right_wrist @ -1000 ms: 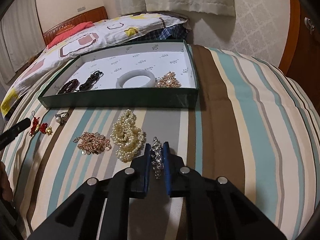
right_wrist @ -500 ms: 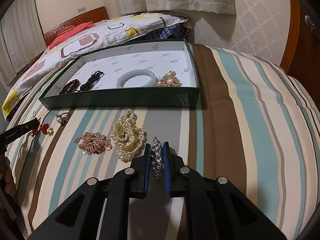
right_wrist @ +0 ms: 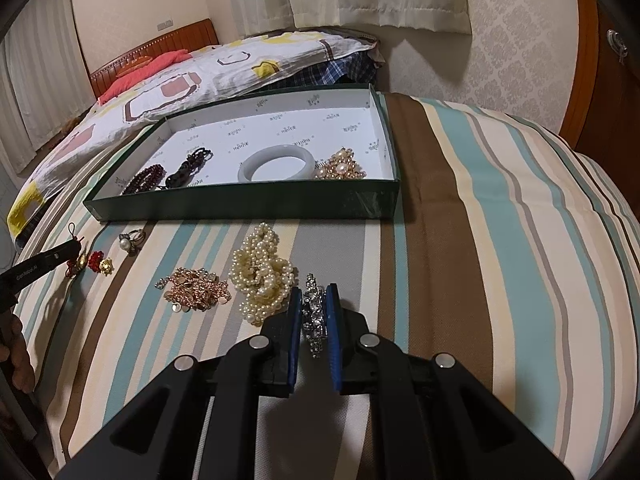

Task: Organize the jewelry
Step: 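Grasp the silver rhinestone brooch with the right tool while the left tool grasps the red tassel charm, then carry the brooch and tassel charm into the green box and open both tools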

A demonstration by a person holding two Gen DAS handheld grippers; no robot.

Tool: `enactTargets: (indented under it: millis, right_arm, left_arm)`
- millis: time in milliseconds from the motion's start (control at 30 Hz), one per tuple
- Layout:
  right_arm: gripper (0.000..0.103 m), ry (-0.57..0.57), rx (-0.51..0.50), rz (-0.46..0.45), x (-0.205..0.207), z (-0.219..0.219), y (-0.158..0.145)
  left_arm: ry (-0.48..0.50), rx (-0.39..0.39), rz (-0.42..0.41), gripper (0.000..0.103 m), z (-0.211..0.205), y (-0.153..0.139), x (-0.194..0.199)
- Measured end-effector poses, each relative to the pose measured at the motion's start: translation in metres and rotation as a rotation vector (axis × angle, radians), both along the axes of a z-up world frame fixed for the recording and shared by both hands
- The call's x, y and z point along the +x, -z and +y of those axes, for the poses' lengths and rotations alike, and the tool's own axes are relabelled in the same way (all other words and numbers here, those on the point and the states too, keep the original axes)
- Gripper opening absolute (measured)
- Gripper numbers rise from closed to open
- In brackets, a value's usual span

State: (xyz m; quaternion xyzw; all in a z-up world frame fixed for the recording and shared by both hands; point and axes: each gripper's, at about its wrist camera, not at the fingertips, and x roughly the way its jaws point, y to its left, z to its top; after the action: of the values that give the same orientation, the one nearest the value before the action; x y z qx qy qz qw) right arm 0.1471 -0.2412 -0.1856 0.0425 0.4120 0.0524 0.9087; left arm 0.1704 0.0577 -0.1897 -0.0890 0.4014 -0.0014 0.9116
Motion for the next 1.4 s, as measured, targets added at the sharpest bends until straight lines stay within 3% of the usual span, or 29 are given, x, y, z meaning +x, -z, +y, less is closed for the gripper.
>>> enactTargets:
  millis: [333, 800, 1133, 1400]
  right_arm:
    - [0.013, 0.001, 0.02, -0.055, -0.008, 0.001, -0.013]
    - [0.013, 0.0, 0.04, -0.184, -0.001, -0.002, -0.059]
    - [0.013, -0.004, 0.03, -0.306, 0.041, -0.002, -0.092]
    - [0.013, 0.003, 0.006, -0.318, 0.089, -0.004, -0.082]
  left_arm:
    - [0.027, 0.006, -0.085, 0.009, -0.011, -0.029, -0.016]
    - [0.073, -0.022, -0.208, 0.009, -0.031, -0.081, -0.015]
    - [0.094, -0.023, -0.299, 0.009, -0.052, -0.107, 0.026]
    - [0.084, -0.002, -0.27, 0.009, -0.058, -0.089, 0.086]
